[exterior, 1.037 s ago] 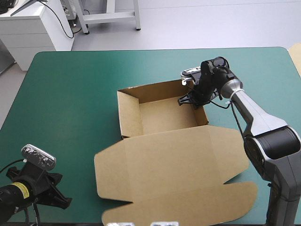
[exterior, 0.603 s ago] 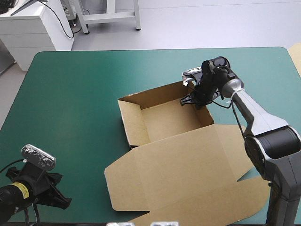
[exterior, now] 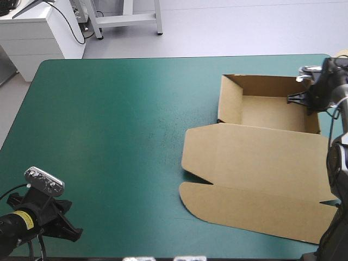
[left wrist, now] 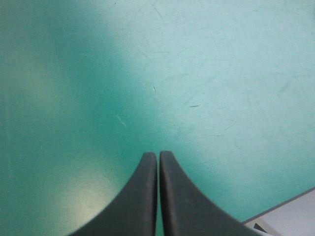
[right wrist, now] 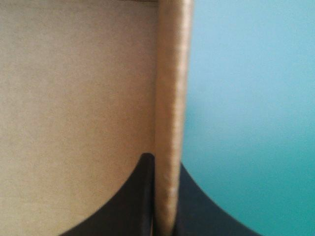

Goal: Fold the box

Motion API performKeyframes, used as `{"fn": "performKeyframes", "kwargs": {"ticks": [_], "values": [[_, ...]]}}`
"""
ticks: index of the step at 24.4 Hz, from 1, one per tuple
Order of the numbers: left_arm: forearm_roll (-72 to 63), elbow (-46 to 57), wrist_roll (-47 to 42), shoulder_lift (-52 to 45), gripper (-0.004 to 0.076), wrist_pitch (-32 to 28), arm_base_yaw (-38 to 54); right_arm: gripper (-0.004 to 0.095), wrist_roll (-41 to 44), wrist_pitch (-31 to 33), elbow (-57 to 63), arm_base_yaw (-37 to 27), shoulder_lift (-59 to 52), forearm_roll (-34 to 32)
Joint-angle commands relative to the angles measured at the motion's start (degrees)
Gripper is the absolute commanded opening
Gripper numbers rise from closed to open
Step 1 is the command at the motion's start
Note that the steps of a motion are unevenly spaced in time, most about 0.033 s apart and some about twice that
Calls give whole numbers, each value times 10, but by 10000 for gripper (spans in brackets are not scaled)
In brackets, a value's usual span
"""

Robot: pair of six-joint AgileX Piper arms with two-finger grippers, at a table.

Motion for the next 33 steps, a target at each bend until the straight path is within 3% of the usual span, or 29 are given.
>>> {"fn": "performKeyframes", "kwargs": {"ticks": [1,4,7,14,17,25,33], "values": [[2,-13,-3,3,-8,19,-3,-21,-7,-25,-35,-75,-33,-34],[2,-13,-4,3,-8,19,-3,-21,6,-33,-45,-161,-33,-34],[5,-13,-4,3,-8,16,-3,-21,6,-34,-45,-207,-32,-32],[5,-13,-4,3,-8,12,-3,13,0,-42,-45,-225,-32,-42],[5,-13,-4,3,-8,12,-3,147,-17,-43,-45,-225,-32,-40],[5,-13,-4,3,-8,12,-3,851,-22,-44,-48,-225,-32,-48],[3,-13,-4,3,-8,12,-3,858,-22,10,-105,-225,-39,-40]]}}
